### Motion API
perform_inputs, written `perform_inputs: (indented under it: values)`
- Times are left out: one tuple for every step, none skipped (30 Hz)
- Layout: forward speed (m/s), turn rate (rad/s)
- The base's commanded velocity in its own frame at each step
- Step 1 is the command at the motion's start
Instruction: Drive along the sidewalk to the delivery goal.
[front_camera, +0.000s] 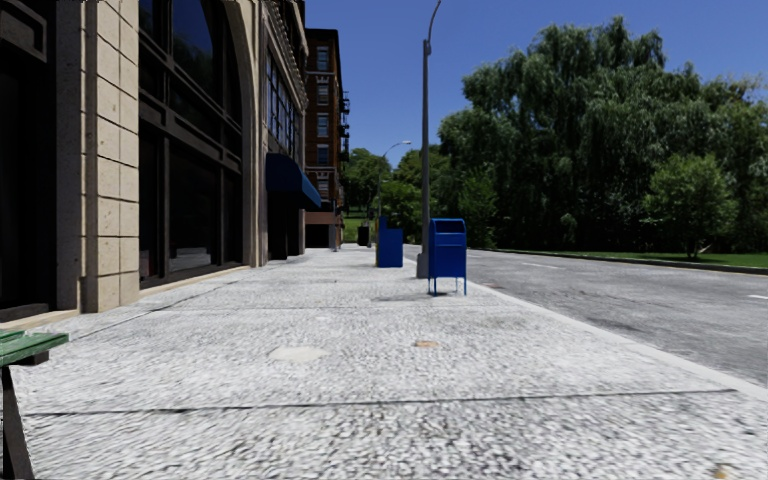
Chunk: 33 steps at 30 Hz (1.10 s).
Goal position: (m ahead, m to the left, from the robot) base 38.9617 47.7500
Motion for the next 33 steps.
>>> perform_inputs:
  values:
    - [2.0,0.25]
    - [2.0,0.25]
    - [2.0,0.25]
    - [2.0,0.25]
    - [2.0,0.25]
    - [2.0,0.25]
    - [2.0,0.25]
    - [2.0,0.25]
    - [2.0,0.25]
    - [2.0,0.25]
    - [2.0,0.25]
    - [2.0,0.25]
    - [2.0,0.25]
    - [2.0,0.25]
    - [2.0,0.25]
    - [2.0,0.25]
    - [2.0,0.25]
    - [2.0,0.25]
    - [2.0,0.25]
    - [2.0,0.25]
    - [2.0,0.25]
    - [2.0,0.25]
    - [2.0,0.25]
    - [2.0,0.25]
    - [2.0,0.25]
    - [2.0,0.25]
    - [2.0,0.25]
    - [2.0,0.25]
    - [2.0,0.25]
    - [2.0,0.25]
    - [2.0,0.25]
    - [2.0,0.25]
    - [2.0,0.25]
